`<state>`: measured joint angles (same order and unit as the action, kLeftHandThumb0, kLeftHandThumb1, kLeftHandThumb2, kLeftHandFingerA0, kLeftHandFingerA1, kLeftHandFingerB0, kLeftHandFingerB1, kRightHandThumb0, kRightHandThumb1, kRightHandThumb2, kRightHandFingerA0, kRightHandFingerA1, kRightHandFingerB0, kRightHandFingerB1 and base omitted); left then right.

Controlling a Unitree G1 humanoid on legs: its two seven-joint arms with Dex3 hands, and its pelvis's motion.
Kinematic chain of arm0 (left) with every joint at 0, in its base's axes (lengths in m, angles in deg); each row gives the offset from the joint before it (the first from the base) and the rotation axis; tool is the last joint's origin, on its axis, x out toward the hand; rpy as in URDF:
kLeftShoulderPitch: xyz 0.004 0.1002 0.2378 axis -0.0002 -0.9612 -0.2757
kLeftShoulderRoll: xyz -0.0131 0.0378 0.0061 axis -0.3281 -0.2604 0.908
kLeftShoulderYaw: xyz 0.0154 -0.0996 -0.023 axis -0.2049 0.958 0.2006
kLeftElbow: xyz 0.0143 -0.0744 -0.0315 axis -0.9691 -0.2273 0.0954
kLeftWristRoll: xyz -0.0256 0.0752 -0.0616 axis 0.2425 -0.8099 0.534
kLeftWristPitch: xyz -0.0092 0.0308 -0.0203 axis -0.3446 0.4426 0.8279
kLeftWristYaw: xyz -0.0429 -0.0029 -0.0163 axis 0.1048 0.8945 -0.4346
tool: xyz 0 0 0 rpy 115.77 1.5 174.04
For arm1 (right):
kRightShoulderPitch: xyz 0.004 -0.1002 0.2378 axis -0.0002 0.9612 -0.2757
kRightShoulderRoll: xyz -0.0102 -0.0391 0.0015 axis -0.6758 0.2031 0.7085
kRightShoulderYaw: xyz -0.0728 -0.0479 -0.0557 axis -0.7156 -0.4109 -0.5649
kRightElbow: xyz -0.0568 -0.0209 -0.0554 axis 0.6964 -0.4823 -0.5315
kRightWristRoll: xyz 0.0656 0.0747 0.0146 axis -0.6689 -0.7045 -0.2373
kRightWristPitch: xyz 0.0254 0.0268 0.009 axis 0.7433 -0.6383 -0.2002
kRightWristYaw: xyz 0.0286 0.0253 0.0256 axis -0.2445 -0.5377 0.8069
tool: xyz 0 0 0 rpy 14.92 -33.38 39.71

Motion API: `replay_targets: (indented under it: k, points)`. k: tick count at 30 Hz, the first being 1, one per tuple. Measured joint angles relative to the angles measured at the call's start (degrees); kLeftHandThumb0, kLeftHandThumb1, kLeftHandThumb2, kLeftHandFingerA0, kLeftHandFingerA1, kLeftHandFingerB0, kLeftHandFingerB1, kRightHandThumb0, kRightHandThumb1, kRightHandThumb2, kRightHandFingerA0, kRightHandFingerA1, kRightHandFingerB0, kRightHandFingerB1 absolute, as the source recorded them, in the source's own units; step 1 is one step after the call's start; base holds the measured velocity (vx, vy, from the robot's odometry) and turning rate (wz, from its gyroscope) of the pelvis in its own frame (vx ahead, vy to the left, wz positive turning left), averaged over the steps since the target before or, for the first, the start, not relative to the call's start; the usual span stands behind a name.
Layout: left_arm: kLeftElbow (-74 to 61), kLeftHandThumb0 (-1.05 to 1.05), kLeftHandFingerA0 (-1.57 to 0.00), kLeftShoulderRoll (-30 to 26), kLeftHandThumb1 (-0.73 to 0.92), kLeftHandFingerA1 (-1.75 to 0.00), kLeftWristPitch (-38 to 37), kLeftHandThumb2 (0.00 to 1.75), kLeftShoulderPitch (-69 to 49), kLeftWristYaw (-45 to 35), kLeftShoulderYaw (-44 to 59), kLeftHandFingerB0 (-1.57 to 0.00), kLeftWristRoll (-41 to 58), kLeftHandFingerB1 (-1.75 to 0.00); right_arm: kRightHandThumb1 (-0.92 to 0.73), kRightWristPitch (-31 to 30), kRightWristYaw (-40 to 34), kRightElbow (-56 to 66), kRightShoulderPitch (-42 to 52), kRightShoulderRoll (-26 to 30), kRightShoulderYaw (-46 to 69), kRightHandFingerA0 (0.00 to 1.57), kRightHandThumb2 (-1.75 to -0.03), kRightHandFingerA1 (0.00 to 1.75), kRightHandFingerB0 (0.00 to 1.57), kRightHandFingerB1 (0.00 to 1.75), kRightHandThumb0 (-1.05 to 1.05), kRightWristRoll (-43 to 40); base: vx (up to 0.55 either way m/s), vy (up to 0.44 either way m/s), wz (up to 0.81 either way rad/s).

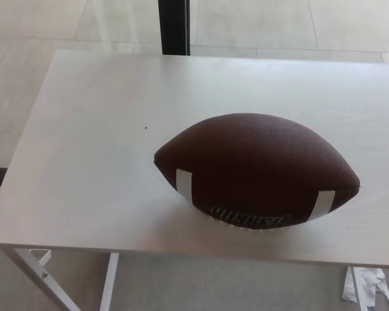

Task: The robot uses both its hands to grab the left and right ends of a football kept in the middle of the desk infront of it, lifts it up and places it in the palm of a person

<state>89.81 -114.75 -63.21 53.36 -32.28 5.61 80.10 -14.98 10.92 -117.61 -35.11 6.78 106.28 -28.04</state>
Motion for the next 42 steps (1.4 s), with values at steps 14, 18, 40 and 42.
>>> replay_targets:
  k: [14, 18, 40, 42]
  points:
    - [-10.1, -0.78, -0.30, 2.2, 0.72, -0.64, 3.7, 1.08, 5.6, 0.8, 14.8, -0.16, 9.7, -0.51, -0.67, -4.2, -0.1, 8.5, -4.3, 0.0, 15.8, 0.08, -0.85, 0.44, 0.00, 0.05, -0.92, -9.4, 0.00, 0.000, 0.00]
    - [-16.4, -0.84, -0.47, 2.2, 0.92, -0.63, 5.7, 0.67, 10.5, 2.8, 16.0, -0.31, 11.2, -0.49, -0.72, -7.1, -1.4, 16.2, -7.6, -0.2, 18.3, 0.06, -1.11, 0.38, 0.00, 0.08, -0.92, -11.9, 0.00, 0.000, 0.00]
    - [-47.7, -0.85, -0.36, 18.0, 0.92, -0.57, 14.2, 0.80, 30.5, 8.4, -10.4, -0.23, 11.9, -0.43, -0.70, -18.4, -8.5, 56.5, -19.2, -27.2, -4.0, 0.20, -1.13, 0.48, 0.25, 0.45, -0.87, -17.4, 0.00, 0.000, 0.00]
    - [-49.0, -0.85, -0.36, 20.5, 0.91, -0.62, 15.4, 0.82, 30.4, 8.9, -14.5, -0.24, 11.6, -0.46, -0.91, -19.7, -9.6, 58.1, -18.9, -30.6, -7.3, 0.29, -0.68, 0.38, 0.35, 0.31, -0.91, -17.3, 0.00, 0.000, 0.00]
